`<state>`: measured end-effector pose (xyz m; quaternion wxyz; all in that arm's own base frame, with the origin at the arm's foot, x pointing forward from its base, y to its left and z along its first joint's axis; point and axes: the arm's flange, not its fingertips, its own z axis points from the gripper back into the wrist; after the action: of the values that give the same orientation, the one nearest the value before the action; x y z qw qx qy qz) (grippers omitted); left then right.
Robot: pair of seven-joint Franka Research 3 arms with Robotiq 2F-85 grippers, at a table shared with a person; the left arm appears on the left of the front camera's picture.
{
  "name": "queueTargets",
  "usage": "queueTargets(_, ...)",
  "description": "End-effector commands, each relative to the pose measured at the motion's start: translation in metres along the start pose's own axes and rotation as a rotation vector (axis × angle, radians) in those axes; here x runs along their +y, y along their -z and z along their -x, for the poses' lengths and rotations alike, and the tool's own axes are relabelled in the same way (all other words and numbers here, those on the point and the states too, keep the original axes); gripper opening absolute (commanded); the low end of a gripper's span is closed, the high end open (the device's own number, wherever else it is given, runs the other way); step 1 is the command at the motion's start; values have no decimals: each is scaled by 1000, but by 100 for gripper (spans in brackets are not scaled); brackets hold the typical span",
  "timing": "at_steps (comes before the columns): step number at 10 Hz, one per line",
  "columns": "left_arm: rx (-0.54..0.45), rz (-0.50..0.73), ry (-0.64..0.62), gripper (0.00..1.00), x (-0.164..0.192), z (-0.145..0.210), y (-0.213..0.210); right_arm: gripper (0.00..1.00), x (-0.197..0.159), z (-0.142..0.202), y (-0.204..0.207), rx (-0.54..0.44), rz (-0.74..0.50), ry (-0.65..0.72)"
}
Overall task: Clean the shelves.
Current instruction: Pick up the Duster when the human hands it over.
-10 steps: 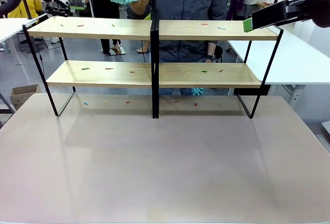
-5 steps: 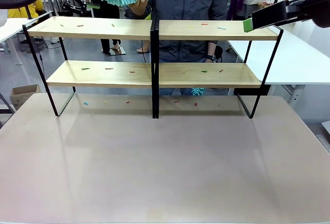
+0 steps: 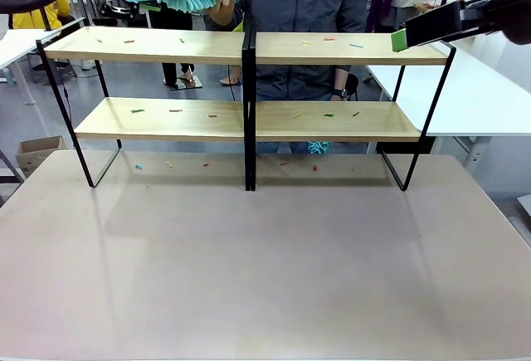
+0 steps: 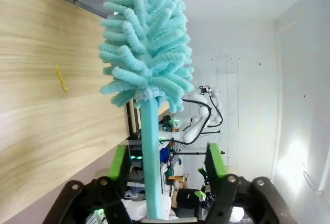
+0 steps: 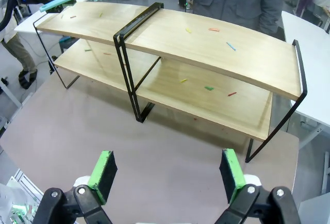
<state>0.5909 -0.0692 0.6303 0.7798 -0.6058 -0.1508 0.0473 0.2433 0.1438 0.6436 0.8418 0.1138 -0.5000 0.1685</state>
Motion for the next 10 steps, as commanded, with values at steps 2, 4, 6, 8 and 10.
queueTargets(2, -24, -25, 12, 0, 1, 8, 1, 100, 0, -1, 1, -1, 0, 2)
queueTargets(4, -31, -34, 15, 0, 1, 8, 2, 100, 0, -1, 1, -1, 0, 2)
queueTargets(6, -27, -44, 20, 0, 1, 9, 2, 100, 0, -1, 1, -1, 0, 2)
queueTargets(8, -39, -57, 64, 0, -4, 17, -11, 100, 0, -1, 1, -1, 0, 2)
queueTargets(10, -99, 28, 124, 0, -14, 36, -68, 100, 0, -1, 1, -1, 0, 2)
